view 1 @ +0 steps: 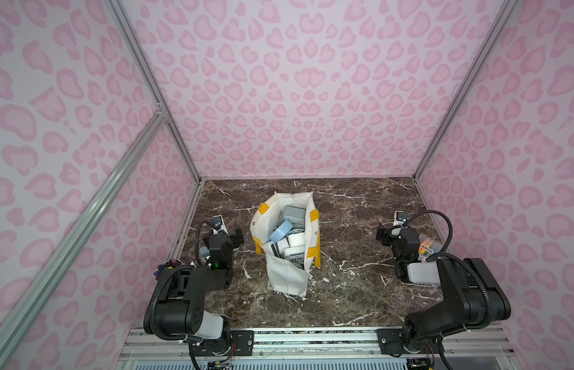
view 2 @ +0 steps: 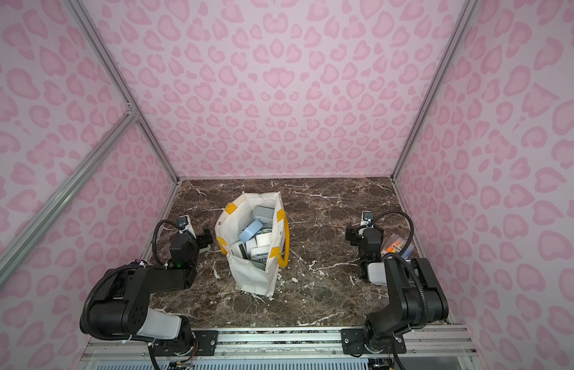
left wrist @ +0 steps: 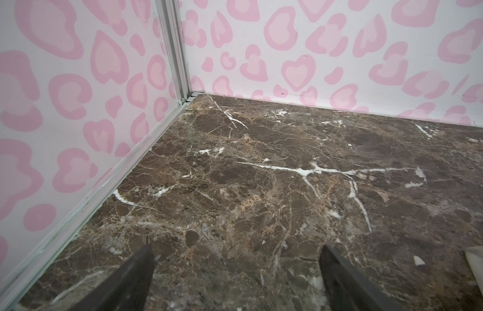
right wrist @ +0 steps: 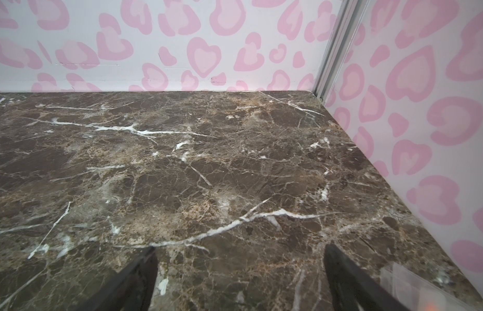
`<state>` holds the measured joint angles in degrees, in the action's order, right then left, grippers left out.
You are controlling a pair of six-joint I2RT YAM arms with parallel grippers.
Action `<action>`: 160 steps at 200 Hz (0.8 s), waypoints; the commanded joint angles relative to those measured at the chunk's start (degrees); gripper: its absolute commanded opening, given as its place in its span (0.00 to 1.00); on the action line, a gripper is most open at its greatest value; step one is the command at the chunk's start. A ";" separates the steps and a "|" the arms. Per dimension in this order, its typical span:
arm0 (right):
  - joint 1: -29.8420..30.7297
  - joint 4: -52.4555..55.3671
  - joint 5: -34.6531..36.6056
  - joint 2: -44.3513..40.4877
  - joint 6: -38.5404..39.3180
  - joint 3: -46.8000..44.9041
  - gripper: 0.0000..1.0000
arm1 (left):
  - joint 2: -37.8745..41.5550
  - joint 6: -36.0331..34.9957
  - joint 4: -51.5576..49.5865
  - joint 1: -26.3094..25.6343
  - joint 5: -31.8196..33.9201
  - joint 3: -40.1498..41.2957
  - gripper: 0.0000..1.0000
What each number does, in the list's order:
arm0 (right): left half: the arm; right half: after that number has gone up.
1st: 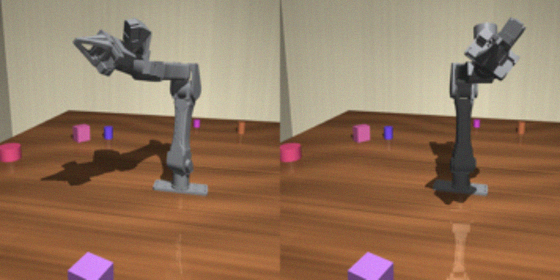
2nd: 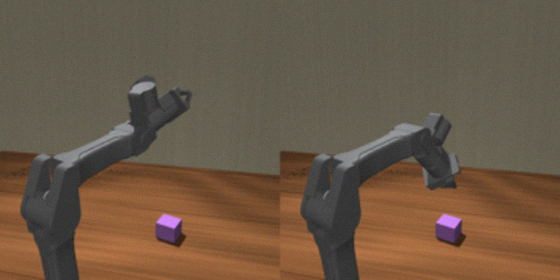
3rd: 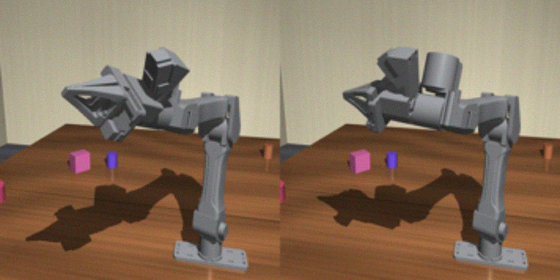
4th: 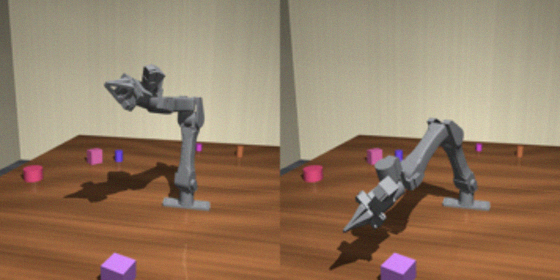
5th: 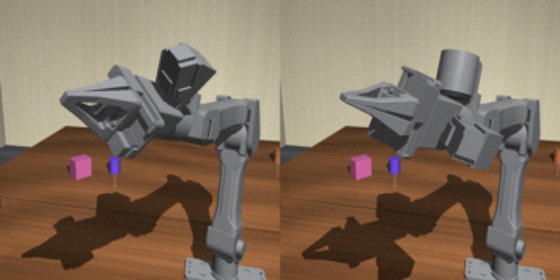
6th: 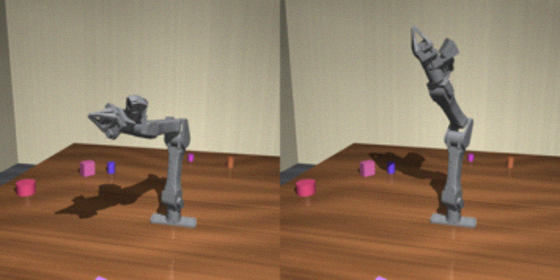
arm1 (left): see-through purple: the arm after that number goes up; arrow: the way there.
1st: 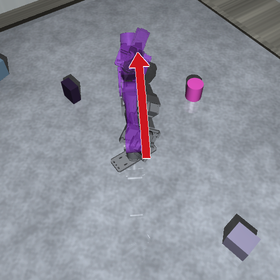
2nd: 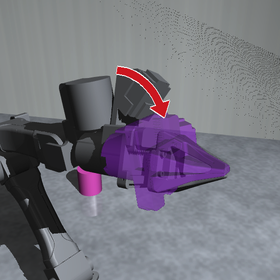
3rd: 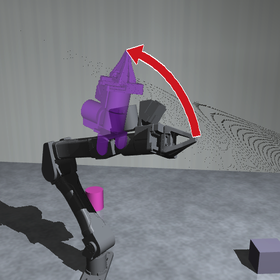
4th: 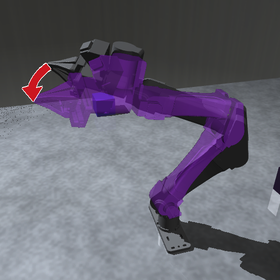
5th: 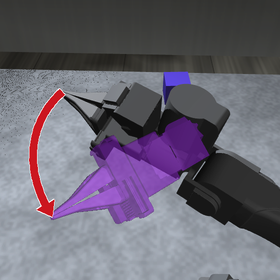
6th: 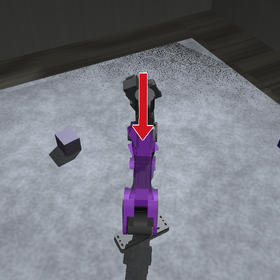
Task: Take the alarm clock out of the canvas bag
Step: Pick up the canvas bag from the center of the board.
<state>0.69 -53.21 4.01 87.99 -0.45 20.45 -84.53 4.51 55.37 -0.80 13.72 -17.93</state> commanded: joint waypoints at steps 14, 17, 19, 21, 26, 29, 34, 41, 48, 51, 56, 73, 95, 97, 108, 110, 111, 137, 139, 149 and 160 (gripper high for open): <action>0.12 0.08 0.09 0.13 -0.34 0.20 0.96 | 0.06 -0.14 2.19 0.08 -0.38 -0.23 0.96; 0.09 0.09 0.11 0.15 -0.34 0.20 0.96 | 0.05 -0.20 2.19 0.05 -0.36 -0.23 0.96; 0.03 0.08 0.11 0.12 -0.34 0.21 0.96 | 0.00 -0.20 2.19 0.02 -0.36 -0.25 0.96; 0.02 0.10 0.09 0.16 -0.34 0.21 0.96 | 0.03 -0.18 2.19 0.01 -0.36 -0.24 0.96; 0.05 0.05 0.04 0.17 -0.34 0.21 0.96 | 0.03 -0.17 2.13 0.09 -0.36 -0.26 0.97; 0.05 0.04 0.11 0.16 -0.34 0.21 0.96 | 0.00 -0.16 2.17 0.02 -0.36 -0.26 0.96; 0.04 0.11 0.07 0.16 -0.41 0.21 0.96 | 0.05 -0.12 2.19 0.03 -0.42 -0.23 0.96; 0.09 -0.01 0.05 0.17 -0.43 0.21 0.96 | 0.06 -0.18 2.19 0.06 -0.36 -0.21 0.96; 0.02 0.02 0.03 0.09 -0.51 0.13 0.95 | 0.11 -0.05 2.19 0.03 -0.36 -0.24 0.96; -0.06 0.03 -0.04 0.08 -0.52 0.12 0.95 | 0.15 -0.06 2.31 0.07 -0.44 -0.18 0.96; -0.22 -0.16 -0.32 0.08 -0.60 0.11 0.94 | 0.28 -0.14 2.33 0.09 -0.26 -0.15 0.97; -0.97 -0.93 -1.36 -0.47 -1.53 0.34 0.90 | 4.03 1.23 -7.97 0.04 3.25 -4.50 0.96; -2.26 15.24 -1.97 -6.20 -3.14 6.05 0.89 | 10.47 3.38 -28.21 0.51 3.52 -14.73 0.96; -2.38 17.53 -2.12 -6.81 -3.15 6.72 0.89 | 11.08 3.33 -28.87 0.46 2.88 -15.24 0.97; -3.28 25.17 -2.95 -9.91 -5.74 10.67 0.89 | 14.44 4.66 -31.52 0.46 -0.01 -17.47 0.97; -3.51 27.26 -3.31 -10.10 -6.26 11.39 0.89 | 15.07 5.05 -32.05 0.45 -0.40 -17.86 0.97; -3.59 27.84 -3.48 -10.37 -6.42 11.69 0.89 | 15.35 5.28 -32.29 0.45 -0.51 -18.11 0.97; -4.11 40.30 -8.90 -14.34 -9.88 20.41 0.85 | 19.86 9.20 -43.64 0.37 -3.90 -25.65 1.00; -4.12 40.89 -9.65 -14.47 -9.91 21.12 0.85 | 19.98 9.37 -44.97 0.38 -4.16 -26.36 0.99; -4.07 43.70 -13.15 -14.68 -10.77 24.28 0.84 | 20.40 9.98 -51.47 0.06 -5.82 -29.53 0.99; -3.91 46.66 -16.01 -14.26 -13.35 27.76 0.81 | 20.95 10.76 -56.49 -0.41 -7.17 -32.13 0.99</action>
<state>-3.44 -19.81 -3.38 73.60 -8.56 43.16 -64.73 12.05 15.68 -0.62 11.11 -45.04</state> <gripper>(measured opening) 0.834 0.991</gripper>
